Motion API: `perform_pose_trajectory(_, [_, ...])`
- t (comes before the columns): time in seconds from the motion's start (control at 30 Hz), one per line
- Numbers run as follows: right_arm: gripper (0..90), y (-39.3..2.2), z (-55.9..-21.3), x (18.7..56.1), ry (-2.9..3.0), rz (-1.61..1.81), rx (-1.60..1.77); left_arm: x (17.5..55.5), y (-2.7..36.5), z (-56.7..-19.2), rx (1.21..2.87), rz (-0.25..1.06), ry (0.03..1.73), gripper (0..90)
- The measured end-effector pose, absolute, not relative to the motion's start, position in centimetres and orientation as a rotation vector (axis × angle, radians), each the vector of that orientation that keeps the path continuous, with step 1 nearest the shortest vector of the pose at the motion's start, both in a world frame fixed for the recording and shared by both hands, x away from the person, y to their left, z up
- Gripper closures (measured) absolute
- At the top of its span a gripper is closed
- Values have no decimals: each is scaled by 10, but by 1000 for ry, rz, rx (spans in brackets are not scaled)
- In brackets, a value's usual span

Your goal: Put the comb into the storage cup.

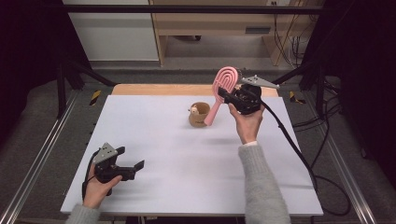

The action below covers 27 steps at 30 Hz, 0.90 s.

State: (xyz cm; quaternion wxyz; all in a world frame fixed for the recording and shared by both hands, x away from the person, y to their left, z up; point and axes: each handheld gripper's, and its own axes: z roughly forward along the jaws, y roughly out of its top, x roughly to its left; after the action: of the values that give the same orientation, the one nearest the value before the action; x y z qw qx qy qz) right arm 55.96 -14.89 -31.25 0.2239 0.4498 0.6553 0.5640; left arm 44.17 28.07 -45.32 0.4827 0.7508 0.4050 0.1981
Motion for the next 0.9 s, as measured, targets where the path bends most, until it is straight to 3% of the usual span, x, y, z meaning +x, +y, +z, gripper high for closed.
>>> perform_pose_trajectory(0.9, [640,-145,-304,588,1763,1541,1282,442,282,-454,1833,479,988,0])
